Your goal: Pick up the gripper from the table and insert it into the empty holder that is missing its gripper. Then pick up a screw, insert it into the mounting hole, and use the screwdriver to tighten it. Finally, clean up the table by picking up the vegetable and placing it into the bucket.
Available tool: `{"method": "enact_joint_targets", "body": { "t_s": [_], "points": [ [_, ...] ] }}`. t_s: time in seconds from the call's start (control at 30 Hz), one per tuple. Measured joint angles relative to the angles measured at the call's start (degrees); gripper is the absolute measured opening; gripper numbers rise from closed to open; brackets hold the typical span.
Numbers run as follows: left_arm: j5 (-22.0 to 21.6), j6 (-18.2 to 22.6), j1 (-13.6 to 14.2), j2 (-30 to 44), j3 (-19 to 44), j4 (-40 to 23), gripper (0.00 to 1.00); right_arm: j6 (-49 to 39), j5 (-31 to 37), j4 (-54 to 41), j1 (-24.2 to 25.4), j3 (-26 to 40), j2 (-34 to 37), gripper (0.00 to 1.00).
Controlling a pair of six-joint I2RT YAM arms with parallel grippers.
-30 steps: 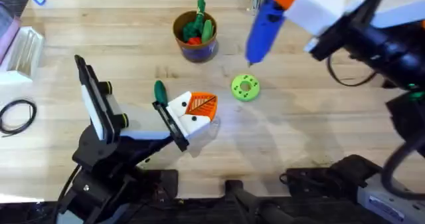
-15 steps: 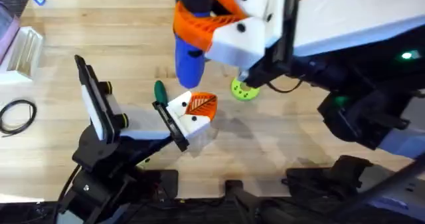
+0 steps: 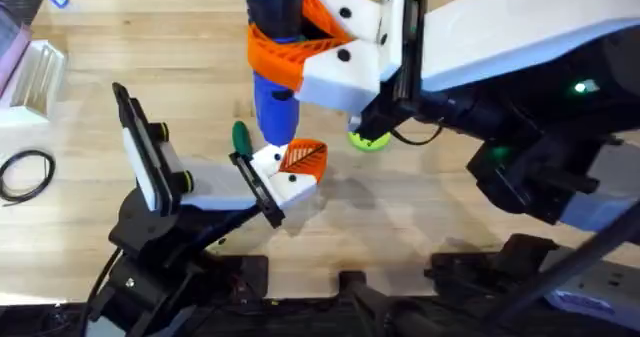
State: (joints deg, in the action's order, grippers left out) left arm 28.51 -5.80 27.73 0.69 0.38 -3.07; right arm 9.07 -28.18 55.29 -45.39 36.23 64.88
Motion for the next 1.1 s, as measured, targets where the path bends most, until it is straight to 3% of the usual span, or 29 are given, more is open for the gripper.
{"method": "enact_joint_targets", "body": {
  "t_s": [1.1],
  "points": [
    [0.0, 0.0, 0.0, 0.0, 0.0, 0.0, 0.005, 0.4, 2.0, -0.1, -1.7, 0.0, 2.5, 0.023]
  ]
}}
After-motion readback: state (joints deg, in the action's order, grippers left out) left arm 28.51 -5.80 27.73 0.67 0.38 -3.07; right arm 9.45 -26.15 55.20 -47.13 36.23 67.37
